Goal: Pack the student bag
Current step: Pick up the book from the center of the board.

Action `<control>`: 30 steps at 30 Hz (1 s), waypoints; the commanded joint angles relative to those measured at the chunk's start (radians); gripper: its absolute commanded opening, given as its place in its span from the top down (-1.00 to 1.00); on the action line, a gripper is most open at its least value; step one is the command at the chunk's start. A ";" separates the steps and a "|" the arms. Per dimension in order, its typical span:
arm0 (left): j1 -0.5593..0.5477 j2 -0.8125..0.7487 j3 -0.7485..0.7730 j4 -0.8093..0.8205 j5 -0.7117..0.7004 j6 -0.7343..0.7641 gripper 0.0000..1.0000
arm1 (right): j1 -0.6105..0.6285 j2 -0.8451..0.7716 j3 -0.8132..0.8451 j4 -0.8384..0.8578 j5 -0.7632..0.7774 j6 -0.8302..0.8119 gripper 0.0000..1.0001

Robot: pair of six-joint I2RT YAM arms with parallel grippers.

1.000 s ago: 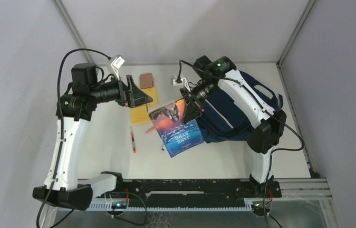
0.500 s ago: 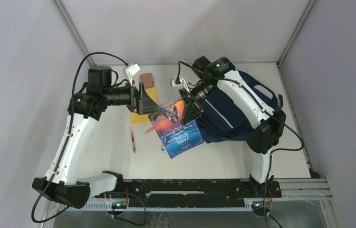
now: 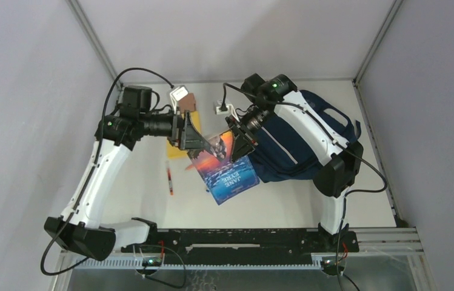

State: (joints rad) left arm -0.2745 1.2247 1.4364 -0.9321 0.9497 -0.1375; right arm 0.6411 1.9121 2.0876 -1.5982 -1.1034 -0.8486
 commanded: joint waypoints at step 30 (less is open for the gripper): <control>0.144 -0.127 -0.145 0.340 -0.274 -0.386 1.00 | -0.332 -0.449 -0.523 0.985 0.543 1.006 -0.99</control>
State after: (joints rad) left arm -0.1566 1.2030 1.3064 -0.7921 0.8581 -0.2974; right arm 0.3759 1.5894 1.6745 -0.9432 -0.8616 -0.1349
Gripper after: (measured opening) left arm 0.348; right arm 0.993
